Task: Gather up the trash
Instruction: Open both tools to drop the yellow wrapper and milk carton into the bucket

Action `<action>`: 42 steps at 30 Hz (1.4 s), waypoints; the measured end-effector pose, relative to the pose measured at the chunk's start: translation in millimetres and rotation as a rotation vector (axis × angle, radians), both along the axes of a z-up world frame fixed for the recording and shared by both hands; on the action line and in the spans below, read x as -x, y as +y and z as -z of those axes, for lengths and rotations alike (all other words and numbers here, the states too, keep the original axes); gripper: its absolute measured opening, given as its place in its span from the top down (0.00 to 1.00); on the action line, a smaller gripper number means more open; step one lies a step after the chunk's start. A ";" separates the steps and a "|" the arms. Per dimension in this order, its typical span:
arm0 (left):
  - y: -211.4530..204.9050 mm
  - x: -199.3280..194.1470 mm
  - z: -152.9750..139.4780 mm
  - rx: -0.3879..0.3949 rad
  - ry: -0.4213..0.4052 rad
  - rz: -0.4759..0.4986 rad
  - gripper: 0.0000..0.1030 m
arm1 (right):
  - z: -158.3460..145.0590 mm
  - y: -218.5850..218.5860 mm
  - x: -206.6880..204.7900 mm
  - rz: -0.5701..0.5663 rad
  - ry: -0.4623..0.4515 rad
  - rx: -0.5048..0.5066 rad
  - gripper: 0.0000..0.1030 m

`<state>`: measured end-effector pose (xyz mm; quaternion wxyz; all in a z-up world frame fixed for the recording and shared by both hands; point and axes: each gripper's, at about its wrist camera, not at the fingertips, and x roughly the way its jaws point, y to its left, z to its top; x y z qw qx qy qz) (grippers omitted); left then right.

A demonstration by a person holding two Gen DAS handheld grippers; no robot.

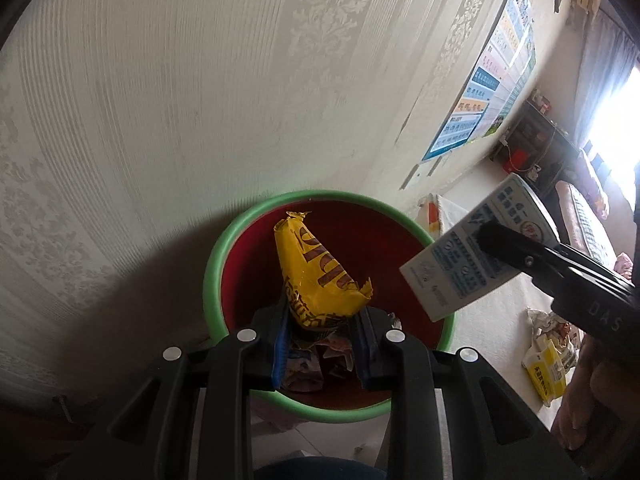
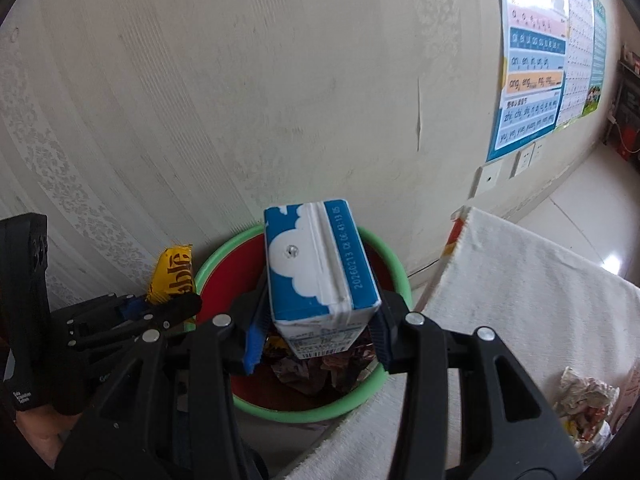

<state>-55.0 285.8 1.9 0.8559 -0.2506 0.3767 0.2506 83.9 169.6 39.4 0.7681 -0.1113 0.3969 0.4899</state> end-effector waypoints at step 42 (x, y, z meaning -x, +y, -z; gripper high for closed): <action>-90.7 -23.3 -24.1 -0.017 -0.013 0.123 0.08 | -23.2 -137.8 -12.1 0.192 0.006 -0.012 0.05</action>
